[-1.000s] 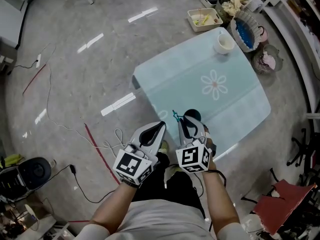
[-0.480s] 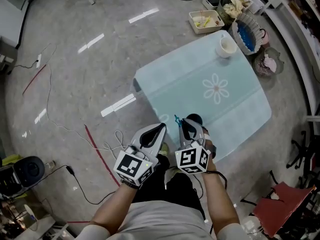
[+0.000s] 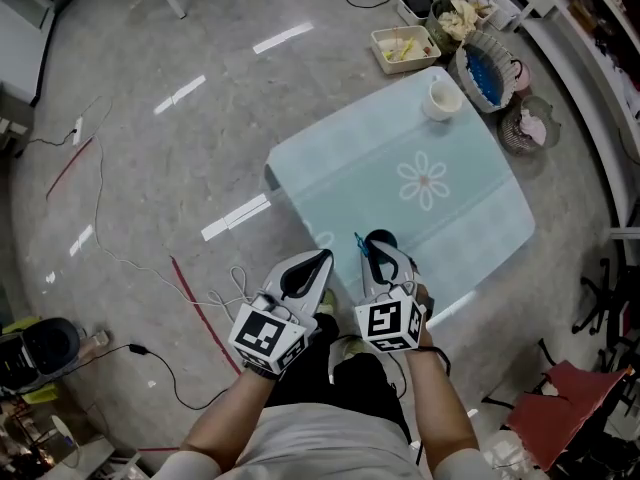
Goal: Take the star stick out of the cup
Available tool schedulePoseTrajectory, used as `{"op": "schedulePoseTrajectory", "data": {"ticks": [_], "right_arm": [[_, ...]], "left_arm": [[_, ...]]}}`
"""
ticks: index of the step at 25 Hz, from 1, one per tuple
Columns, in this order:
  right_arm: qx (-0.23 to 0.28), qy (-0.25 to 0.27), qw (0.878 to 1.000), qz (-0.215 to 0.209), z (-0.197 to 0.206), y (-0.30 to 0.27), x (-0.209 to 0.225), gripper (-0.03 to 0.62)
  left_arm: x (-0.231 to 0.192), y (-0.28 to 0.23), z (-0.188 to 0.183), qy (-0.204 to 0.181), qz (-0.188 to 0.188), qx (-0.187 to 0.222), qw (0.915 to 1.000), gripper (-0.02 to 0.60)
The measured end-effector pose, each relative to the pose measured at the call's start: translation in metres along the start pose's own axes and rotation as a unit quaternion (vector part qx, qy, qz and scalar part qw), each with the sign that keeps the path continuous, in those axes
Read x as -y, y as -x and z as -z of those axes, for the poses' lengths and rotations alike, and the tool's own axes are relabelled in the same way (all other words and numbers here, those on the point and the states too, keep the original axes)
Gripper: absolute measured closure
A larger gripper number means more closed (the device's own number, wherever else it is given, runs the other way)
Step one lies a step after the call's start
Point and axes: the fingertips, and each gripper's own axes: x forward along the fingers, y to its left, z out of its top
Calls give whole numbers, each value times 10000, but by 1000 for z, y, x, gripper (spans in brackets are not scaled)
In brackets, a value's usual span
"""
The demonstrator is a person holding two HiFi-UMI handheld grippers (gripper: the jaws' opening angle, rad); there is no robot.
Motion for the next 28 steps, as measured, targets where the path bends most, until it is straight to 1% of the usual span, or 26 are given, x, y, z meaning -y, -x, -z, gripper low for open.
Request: {"op": "schedulePoseTrajectory", "data": {"ticks": [5, 10, 18, 23, 28], "right_arm": [[260, -349, 9990, 26, -23, 27, 11, 568], [589, -649, 9961, 83, -49, 64, 28, 568], [1010, -1370, 9853, 126, -76, 123, 58, 568], [1305, -1508, 9799, 96, -97, 163, 64, 568], [1627, -1644, 9728, 127, -120, 196, 79, 568]], "left_arm": [[18, 6, -16, -62, 69, 36, 10000, 575], [49, 10, -31, -123, 171, 83, 9997, 575], [93, 19, -50, -285, 291, 95, 9991, 575], [122, 30, -62, -407, 336, 119, 9985, 575], [144, 33, -87, -547, 359, 209, 9976, 575]]}}
